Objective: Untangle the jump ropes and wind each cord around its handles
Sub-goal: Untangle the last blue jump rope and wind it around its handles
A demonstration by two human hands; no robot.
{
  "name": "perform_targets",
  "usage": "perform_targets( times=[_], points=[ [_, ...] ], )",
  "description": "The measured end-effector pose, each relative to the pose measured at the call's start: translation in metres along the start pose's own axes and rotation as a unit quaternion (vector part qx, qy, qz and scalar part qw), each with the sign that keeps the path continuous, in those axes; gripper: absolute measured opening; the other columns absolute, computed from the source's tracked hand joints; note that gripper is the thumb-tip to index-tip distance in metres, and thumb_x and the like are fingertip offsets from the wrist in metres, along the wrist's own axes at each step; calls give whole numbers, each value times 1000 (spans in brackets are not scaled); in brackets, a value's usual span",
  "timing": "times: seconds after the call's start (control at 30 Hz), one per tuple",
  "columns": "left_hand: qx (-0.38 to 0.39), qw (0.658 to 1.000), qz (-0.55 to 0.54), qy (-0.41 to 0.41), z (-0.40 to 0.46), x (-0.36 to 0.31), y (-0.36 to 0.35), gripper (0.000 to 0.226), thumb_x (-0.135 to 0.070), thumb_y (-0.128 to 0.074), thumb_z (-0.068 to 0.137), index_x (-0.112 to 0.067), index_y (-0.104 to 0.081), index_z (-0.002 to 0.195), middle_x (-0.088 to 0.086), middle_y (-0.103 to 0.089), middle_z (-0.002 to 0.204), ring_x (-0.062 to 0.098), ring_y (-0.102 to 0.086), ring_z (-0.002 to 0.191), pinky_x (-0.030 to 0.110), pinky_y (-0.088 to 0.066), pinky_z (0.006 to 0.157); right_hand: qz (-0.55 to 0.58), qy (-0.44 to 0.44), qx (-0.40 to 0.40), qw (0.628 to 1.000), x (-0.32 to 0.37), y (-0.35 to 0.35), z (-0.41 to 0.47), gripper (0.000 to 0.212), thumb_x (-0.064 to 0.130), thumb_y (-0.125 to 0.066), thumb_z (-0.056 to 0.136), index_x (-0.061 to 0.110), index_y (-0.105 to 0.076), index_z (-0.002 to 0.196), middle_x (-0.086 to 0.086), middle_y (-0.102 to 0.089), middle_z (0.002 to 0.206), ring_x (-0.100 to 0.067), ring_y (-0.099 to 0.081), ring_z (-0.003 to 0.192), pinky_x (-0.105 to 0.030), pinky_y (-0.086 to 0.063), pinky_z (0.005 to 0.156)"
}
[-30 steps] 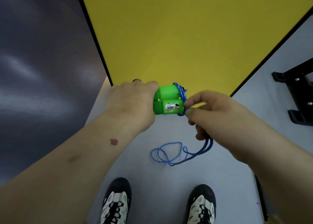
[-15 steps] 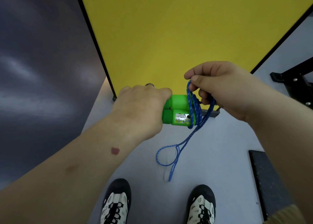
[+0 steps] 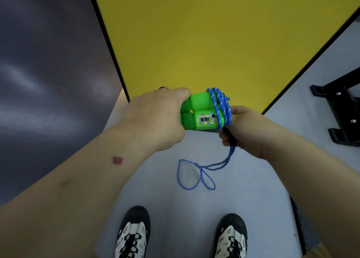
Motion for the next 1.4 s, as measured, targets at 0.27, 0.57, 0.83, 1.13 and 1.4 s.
perform_targets(
  times=[0.27,0.57,0.83,1.13,1.4],
  points=[
    [-25,998,41,44,5,13,-10,31,-15,-57,69,-30,-36,86,-4,-41,77,29,-46,71,35,-32,64,-69,17,-12,997,-8,-23,-37,39,33,-46,104,9,-67,82,3,-56,56,-15,-50,48,-28,-46,52],
    [-34,996,76,32,4,9,-15,35,-14,-59,69,-30,-34,88,-4,-36,75,28,-41,70,35,-27,64,63,-20,55,996,21,-29,-65,13,19,-63,95,9,-66,87,-2,-52,61,-15,-45,49,-28,-45,51],
    [-25,997,70,-4,1,2,-17,33,-11,-56,73,-30,-34,86,-4,-38,76,15,-28,58,35,-28,66,72,37,10,997,52,-11,-56,23,29,-58,100,13,-67,85,2,-47,59,-12,-39,48,-27,-41,50],
    [-23,994,90,-51,-4,-9,-8,37,-12,-57,70,-34,-34,89,-7,-37,77,24,-43,70,35,-25,66,-113,93,-55,988,74,12,-28,28,33,-58,100,14,-69,82,1,-49,62,-14,-41,49,-30,-41,51],
    [-16,996,66,-61,-8,-13,6,34,-13,-56,70,-33,-34,86,-6,-41,79,19,-40,65,34,-22,58,-92,27,-46,994,45,24,7,35,45,-79,81,11,-71,78,-8,-56,69,-20,-46,59,-30,-43,58]
  ],
)
Point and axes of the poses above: each hand's wrist, its own z-axis towards the middle knuckle, its own y-axis out of the back of the hand, x = y × z, the point moved 5 cm from there along z, towards the middle knuckle
